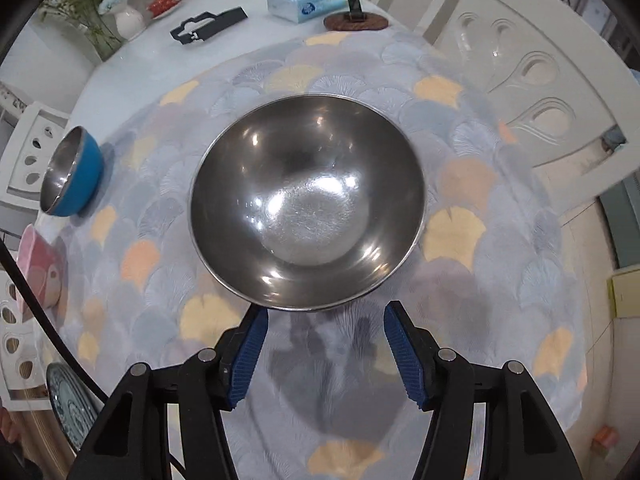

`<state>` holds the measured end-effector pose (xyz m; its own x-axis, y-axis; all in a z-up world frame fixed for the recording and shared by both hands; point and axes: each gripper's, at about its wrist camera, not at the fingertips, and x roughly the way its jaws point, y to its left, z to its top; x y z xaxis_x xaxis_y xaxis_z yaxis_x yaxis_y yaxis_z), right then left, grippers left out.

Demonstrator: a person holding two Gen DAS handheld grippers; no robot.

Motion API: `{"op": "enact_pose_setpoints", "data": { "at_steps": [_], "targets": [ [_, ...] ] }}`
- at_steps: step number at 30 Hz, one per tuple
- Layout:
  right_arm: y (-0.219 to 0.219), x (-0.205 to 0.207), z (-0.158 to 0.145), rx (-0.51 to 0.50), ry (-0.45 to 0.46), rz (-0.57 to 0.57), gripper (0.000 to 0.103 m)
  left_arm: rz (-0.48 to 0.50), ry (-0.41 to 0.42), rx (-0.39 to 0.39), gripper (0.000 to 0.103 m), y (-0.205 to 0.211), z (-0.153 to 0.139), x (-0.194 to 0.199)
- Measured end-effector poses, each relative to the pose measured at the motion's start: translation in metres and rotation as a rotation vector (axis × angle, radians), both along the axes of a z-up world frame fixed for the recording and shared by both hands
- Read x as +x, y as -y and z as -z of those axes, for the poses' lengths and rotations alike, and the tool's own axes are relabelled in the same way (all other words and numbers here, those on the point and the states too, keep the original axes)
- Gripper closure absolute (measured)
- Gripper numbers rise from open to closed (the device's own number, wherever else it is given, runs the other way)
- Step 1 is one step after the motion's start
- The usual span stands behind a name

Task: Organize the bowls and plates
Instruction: 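Move the left gripper toward the pink bowl while the right gripper approaches the red bowl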

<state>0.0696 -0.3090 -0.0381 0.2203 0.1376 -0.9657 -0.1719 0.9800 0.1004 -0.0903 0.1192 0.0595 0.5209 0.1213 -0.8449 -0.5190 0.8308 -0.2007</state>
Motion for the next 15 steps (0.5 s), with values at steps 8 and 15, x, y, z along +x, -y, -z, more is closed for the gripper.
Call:
{"op": "enact_pose_setpoints", "data": {
  "at_steps": [8,15],
  "targets": [
    [-0.036,0.029,0.006,-0.043,0.042,-0.051,0.048,-0.056,-0.024,-0.027,0.043,-0.023,0.018,0.007],
    [-0.081,0.062,0.001,0.012,0.066,-0.093,0.047,-0.082,-0.01,-0.055,0.043,-0.035,0.025,0.013]
  ]
}}
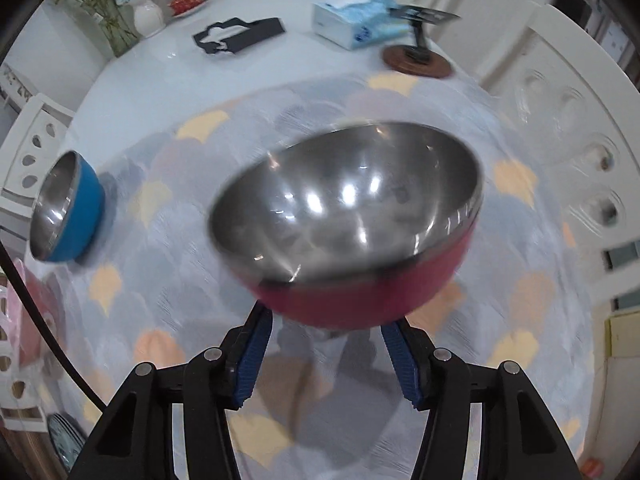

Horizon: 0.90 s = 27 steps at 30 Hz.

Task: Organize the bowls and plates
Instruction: 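Move the left gripper toward the pink bowl while the right gripper approaches the red bowl, then close both grippers on the pink polka-dot bowl rim and lift it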

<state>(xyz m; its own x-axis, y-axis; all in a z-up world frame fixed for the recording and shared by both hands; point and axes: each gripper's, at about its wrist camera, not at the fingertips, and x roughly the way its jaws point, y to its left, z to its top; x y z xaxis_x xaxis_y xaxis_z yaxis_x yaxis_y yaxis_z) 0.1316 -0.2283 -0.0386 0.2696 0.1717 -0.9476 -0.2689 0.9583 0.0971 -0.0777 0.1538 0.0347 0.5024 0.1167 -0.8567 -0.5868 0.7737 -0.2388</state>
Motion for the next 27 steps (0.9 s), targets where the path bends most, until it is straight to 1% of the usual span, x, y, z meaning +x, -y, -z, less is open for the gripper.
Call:
{"op": "enact_pose_setpoints", "data": {
  "at_steps": [1,5,6,9,12,13,16,19,21,22,23,24,25,27],
  "targets": [
    [-0.009,0.0,0.0,0.019,-0.011,-0.018,0.047,0.001,0.003,0.0,0.043,-0.001,0.0,0.001],
    [-0.046,-0.022,0.0,0.084,-0.078,-0.111,0.047,-0.003,0.011,-0.01,0.043,-0.006,0.004,0.003],
    [-0.06,-0.031,0.0,0.139,-0.122,-0.145,0.047,-0.005,0.01,-0.015,0.043,-0.007,0.005,0.004],
    [-0.094,-0.05,-0.008,0.256,-0.189,-0.231,0.047,-0.012,0.012,-0.038,0.043,-0.011,0.011,0.005],
    [-0.134,-0.062,-0.023,0.344,-0.204,-0.331,0.047,-0.021,0.013,-0.057,0.043,-0.014,0.016,0.005],
    [-0.148,-0.065,-0.028,0.357,-0.198,-0.36,0.047,-0.024,0.011,-0.063,0.043,-0.015,0.018,0.005],
    [-0.18,-0.063,-0.034,0.379,-0.184,-0.4,0.046,-0.034,0.003,-0.086,0.045,-0.019,0.026,0.005],
    [-0.2,-0.06,-0.034,0.389,-0.18,-0.425,0.046,-0.045,0.004,-0.106,0.045,-0.022,0.032,0.004],
    [-0.215,-0.061,-0.029,0.379,-0.189,-0.443,0.046,-0.049,0.0,-0.113,0.05,-0.023,0.036,0.004],
    [-0.22,-0.062,-0.026,0.372,-0.193,-0.45,0.046,-0.05,-0.002,-0.121,0.054,-0.023,0.039,0.004],
    [-0.221,-0.06,-0.022,0.364,-0.194,-0.454,0.047,-0.047,0.0,-0.129,0.065,-0.023,0.041,0.004],
    [-0.227,-0.064,-0.017,0.342,-0.196,-0.464,0.049,-0.038,0.002,-0.14,0.07,-0.023,0.044,0.004],
    [-0.232,-0.064,-0.013,0.334,-0.198,-0.47,0.052,-0.032,-0.008,-0.146,0.074,-0.022,0.047,0.006],
    [-0.239,-0.07,-0.003,0.309,-0.214,-0.483,0.066,-0.023,-0.023,-0.152,0.082,-0.018,0.053,0.007]
  ]
}}
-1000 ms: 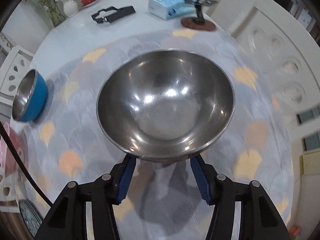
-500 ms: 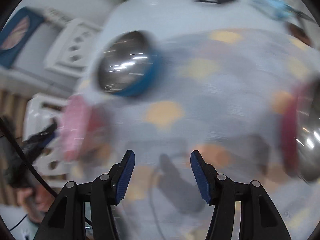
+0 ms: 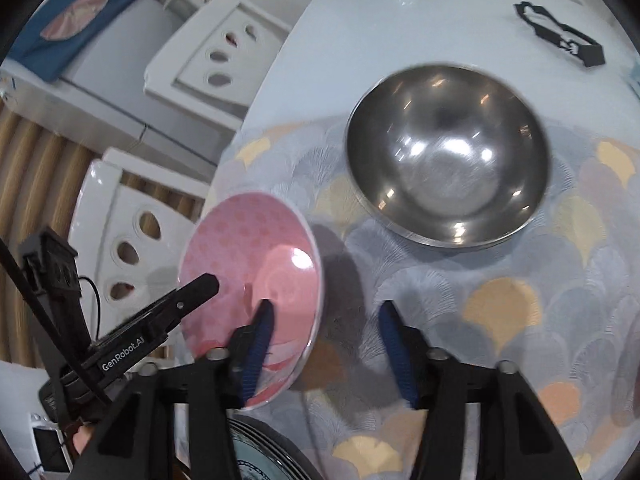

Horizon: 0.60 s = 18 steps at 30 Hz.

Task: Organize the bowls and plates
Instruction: 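Close both grippers on the pink polka-dot bowl rim and lift it, then carry the pink bowl toward the red steel bowl with both grippers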

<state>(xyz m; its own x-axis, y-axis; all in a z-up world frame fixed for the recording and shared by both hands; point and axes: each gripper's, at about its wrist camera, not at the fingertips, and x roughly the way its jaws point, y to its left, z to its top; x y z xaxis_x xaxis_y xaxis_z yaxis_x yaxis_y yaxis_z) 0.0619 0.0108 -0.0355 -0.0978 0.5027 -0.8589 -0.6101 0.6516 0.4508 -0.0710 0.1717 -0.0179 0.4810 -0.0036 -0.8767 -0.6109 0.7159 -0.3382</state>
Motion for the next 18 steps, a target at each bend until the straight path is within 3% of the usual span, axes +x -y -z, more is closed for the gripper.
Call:
{"op": "enact_pose_setpoints", "data": {
  "at_steps": [2,5,8,18],
  "targets": [
    [-0.001,-0.004,0.007,-0.01,-0.012,-0.003,0.076,0.012,0.003,-0.011,0.088,0.005,0.004,0.0],
    [-0.001,-0.009,0.009,-0.011,-0.022,-0.007,0.088,0.02,0.01,0.022,0.089,0.014,0.001,0.0],
    [0.003,-0.016,0.001,-0.05,0.059,-0.021,0.089,0.058,0.026,0.052,0.089,0.025,-0.008,0.001],
    [0.087,-0.024,-0.048,0.002,0.098,0.087,0.089,0.176,0.116,0.058,0.089,0.088,-0.054,-0.005]
  ]
}}
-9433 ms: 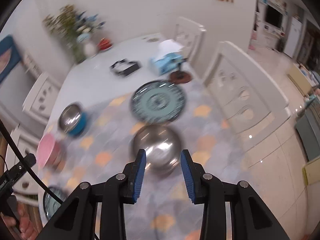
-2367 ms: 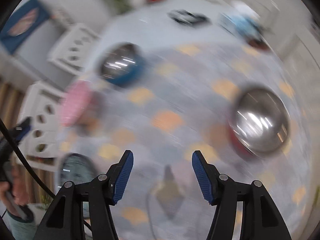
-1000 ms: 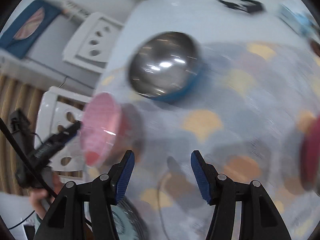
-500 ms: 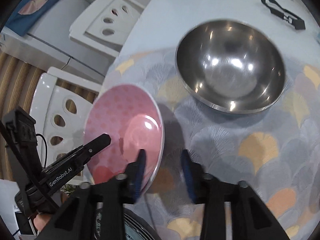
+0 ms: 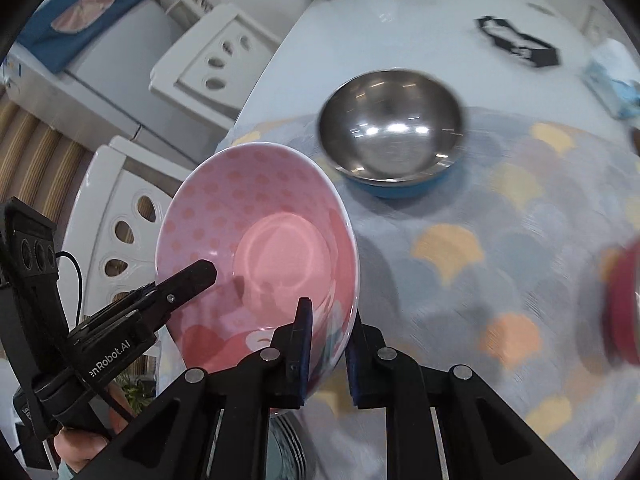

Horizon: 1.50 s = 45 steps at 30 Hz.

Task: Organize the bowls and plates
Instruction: 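Carry the pink bowl toward the red steel bowl with both grippers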

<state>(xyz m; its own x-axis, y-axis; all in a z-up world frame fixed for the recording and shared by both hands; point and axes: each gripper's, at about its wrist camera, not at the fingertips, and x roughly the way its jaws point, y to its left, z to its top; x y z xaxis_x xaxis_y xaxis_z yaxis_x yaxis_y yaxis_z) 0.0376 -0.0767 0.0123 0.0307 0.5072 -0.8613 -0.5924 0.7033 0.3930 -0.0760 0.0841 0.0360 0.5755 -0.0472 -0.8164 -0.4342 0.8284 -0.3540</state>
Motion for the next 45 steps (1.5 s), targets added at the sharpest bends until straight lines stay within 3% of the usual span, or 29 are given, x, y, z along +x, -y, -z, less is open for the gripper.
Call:
{"op": "enact_pose_setpoints", "data": {
  "at_steps": [10,19,25,36,45],
  "targets": [
    [0.119,-0.013,-0.038,0.025,0.029,0.188,0.089,0.204,0.062,0.025,0.089,0.103,-0.039,0.004],
    [0.202,-0.024,-0.024,-0.046,0.02,0.302,0.087,0.326,-0.001,-0.002,0.089,0.176,-0.016,0.011],
    [0.231,-0.022,0.004,-0.096,-0.032,0.329,0.087,0.351,-0.057,-0.042,0.089,0.204,0.012,0.018],
    [0.254,-0.009,0.042,-0.153,-0.096,0.313,0.087,0.362,-0.125,-0.033,0.089,0.231,0.044,0.026],
    [0.27,-0.003,0.026,-0.12,-0.071,0.262,0.087,0.312,-0.126,-0.011,0.087,0.227,0.041,0.025]
  ]
}}
